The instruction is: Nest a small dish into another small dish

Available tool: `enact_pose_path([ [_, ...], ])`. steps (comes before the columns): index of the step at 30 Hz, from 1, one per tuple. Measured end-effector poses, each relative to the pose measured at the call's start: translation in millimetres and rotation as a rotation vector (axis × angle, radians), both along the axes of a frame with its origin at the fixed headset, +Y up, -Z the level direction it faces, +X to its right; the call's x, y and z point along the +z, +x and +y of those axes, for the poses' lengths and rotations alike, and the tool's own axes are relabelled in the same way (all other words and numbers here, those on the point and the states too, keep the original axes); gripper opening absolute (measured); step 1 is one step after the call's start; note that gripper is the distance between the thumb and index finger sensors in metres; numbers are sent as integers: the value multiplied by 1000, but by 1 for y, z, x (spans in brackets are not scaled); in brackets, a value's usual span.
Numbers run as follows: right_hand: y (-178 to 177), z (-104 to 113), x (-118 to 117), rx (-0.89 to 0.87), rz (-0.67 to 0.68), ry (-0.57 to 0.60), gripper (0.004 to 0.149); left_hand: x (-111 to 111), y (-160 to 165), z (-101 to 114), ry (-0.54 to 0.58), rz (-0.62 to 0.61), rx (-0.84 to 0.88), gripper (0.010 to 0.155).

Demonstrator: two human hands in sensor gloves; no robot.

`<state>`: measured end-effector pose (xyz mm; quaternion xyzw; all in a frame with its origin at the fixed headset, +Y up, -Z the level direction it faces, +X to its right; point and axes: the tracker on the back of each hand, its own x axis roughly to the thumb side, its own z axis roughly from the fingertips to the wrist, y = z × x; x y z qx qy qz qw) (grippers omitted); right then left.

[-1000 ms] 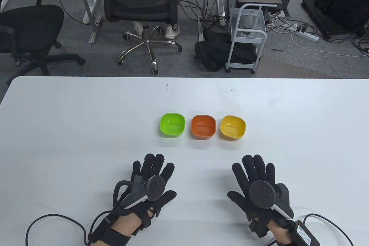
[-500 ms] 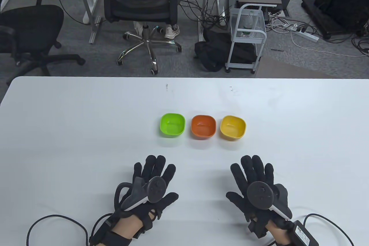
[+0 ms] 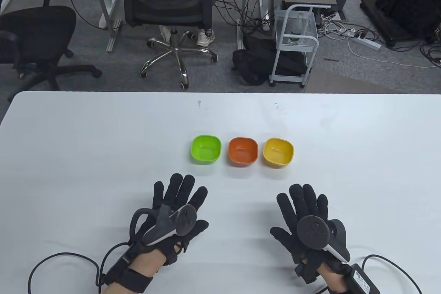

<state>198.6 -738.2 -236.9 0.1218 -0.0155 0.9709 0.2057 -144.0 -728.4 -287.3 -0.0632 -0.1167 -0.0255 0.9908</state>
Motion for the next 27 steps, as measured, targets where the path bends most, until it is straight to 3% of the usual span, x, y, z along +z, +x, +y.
enact_pose_path([
  [3,4,0,-1,-19,-3,-12,81,-38,10,12,0,4,-99,83],
  [6,7,1,-2,-35,-6,-18,81,-75,20,10,-44,60,-157,82],
  [8,8,1,-2,-41,-6,-20,81,-100,24,2,-57,150,-215,82],
  [12,9,0,-3,-43,-1,-33,81,-136,26,-27,-133,212,-284,81],
  [19,9,1,-4,-46,12,-47,82,-162,31,-60,-183,221,-257,75],
  [27,7,-2,-7,-33,-1,-51,82,-174,34,-65,-114,267,-208,50],
])
